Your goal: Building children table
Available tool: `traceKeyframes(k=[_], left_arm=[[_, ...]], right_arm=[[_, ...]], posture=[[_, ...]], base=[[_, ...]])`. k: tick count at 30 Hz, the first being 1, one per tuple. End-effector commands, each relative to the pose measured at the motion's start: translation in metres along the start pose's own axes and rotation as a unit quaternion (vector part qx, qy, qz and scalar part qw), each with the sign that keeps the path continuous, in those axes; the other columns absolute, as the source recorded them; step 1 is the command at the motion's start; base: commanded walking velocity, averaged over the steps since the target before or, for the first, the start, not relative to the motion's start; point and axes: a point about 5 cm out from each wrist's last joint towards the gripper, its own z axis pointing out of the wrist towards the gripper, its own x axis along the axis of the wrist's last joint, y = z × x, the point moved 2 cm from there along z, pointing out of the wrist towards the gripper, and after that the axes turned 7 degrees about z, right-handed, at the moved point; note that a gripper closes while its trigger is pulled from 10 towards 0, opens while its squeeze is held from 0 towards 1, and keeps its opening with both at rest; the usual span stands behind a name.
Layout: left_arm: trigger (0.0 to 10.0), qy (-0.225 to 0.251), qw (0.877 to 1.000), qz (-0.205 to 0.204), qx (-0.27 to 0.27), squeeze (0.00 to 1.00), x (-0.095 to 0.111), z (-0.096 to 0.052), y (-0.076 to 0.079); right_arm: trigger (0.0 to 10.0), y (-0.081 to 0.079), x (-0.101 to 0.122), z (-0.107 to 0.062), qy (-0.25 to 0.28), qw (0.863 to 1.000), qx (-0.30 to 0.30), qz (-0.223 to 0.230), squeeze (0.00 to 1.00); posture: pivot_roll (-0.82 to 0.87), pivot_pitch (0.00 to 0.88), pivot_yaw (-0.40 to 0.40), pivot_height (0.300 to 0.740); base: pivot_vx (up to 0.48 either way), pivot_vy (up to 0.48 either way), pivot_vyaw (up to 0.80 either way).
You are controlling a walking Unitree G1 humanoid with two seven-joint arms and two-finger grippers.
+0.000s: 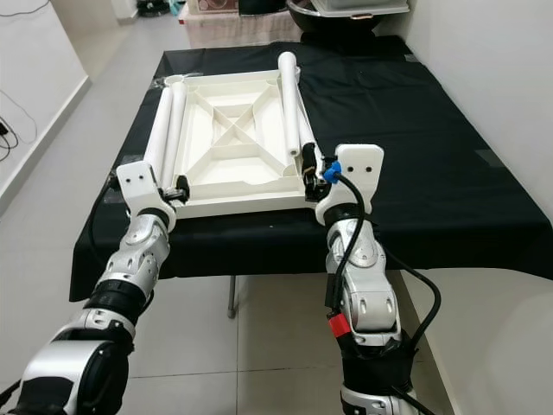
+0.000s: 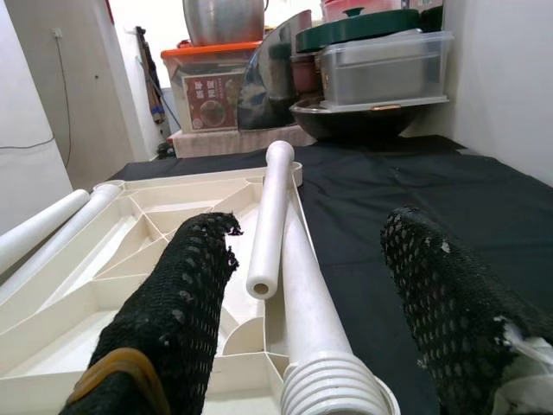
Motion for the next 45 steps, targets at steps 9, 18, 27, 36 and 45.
traceKeyframes(k=[9, 18, 27, 36, 45], left_arm=[[0.8, -0.012, 1.000, 0.006, 0.019, 0.00, -0.004, 0.005, -0.009], [0.0, 0.006, 0.999, 0.026, 0.035, 0.00, 0.005, 0.010, -0.017], [0.0, 0.015, 0.998, 0.045, 0.040, 0.00, -0.005, 0.003, -0.016], [0.0, 0.046, 0.996, 0.065, 0.037, 0.00, -0.008, -0.003, -0.014], [0.0, 0.171, 0.979, 0.112, -0.011, 0.00, 0.044, -0.002, -0.012]], right_arm=[[10.0, 0.003, 0.008, -0.004, 0.003, 1.000, 0.001, 0.000, 0.00], [10.0, 0.009, 0.006, -0.007, -0.007, 1.000, -0.003, -0.010, 0.00], [10.0, 0.005, -0.001, -0.007, -0.015, 1.000, 0.003, -0.008, 0.00], [10.0, 0.002, -0.002, -0.001, -0.011, 1.000, 0.007, -0.006, 0.00], [10.0, -0.004, 0.000, 0.006, -0.003, 1.000, 0.011, 0.027, 0.00]], posture=[[-0.06, 0.161, 0.033, 0.740], [-0.07, 0.147, 0.030, 0.740], [-0.06, 0.086, 0.029, 0.740], [-0.05, 0.044, 0.036, 0.740], [-0.02, 0.028, 0.041, 0.740]], base=[[0.000, 0.000, 0.00], [0.000, 0.000, 0.00], [0.000, 0.000, 0.00], [0.000, 0.000, 0.00], [0.000, 0.000, 0.00]])
